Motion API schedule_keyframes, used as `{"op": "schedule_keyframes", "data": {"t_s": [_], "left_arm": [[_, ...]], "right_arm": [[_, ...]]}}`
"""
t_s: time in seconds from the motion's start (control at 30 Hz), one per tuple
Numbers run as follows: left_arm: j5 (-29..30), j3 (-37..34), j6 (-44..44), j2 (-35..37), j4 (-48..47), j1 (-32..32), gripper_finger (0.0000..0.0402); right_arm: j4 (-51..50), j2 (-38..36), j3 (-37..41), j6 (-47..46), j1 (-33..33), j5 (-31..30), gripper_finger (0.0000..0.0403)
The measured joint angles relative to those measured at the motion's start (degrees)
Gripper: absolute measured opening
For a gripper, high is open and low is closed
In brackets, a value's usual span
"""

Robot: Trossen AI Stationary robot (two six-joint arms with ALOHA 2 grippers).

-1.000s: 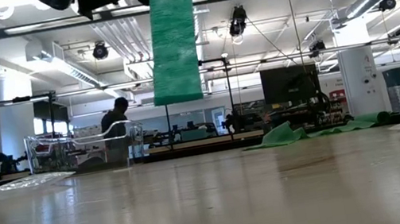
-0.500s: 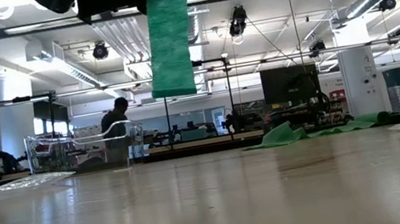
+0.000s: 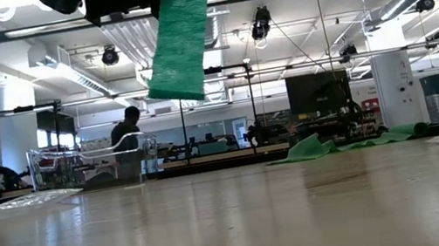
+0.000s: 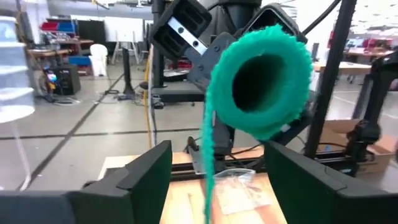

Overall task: Roll bandage
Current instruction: Roll the blue bandage

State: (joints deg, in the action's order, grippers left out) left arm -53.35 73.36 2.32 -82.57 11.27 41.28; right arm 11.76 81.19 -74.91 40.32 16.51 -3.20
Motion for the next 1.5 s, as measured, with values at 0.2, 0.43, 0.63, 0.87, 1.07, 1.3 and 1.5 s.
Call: {"op": "schedule_keyframes", "data": {"t_s": [0.2,0.43,0.63,0.87,1.07,1.3,1.5], "left_arm": [[-0.23,0.00,1.76,0.01,-0.79,-0.02,0.0268],[-0.27,0.00,1.98,0.34,-1.34,0.48,0.0322],[-4.50,0.00,9.21,0.43,-1.12,0.06,0.0356],[-4.22,0.00,24.41,0.44,-0.20,0.02,0.0355],[-3.03,0.00,31.21,0.44,-0.11,0.02,0.0333],[-2.07,0.00,27.33,0.36,1.21,0.09,0.0314],[-2.07,0.00,29.24,0.27,1.75,-0.43,0.0309]], "right_arm": [[0.51,1.36,0.07,5.40,-0.13,0.05,0.0005],[0.40,1.41,0.09,7.74,-0.39,0.11,0.0005],[-0.12,1.41,0.09,12.35,-0.37,-1.46,0.0005],[-1.48,1.41,0.09,19.11,-0.37,-1.53,0.0005],[-2.19,1.41,0.09,22.61,-0.37,-1.53,0.0004],[-2.98,1.41,0.09,22.36,-0.39,-1.33,0.0004],[-3.99,1.41,0.09,22.62,-0.37,-1.50,0.0004]]}}
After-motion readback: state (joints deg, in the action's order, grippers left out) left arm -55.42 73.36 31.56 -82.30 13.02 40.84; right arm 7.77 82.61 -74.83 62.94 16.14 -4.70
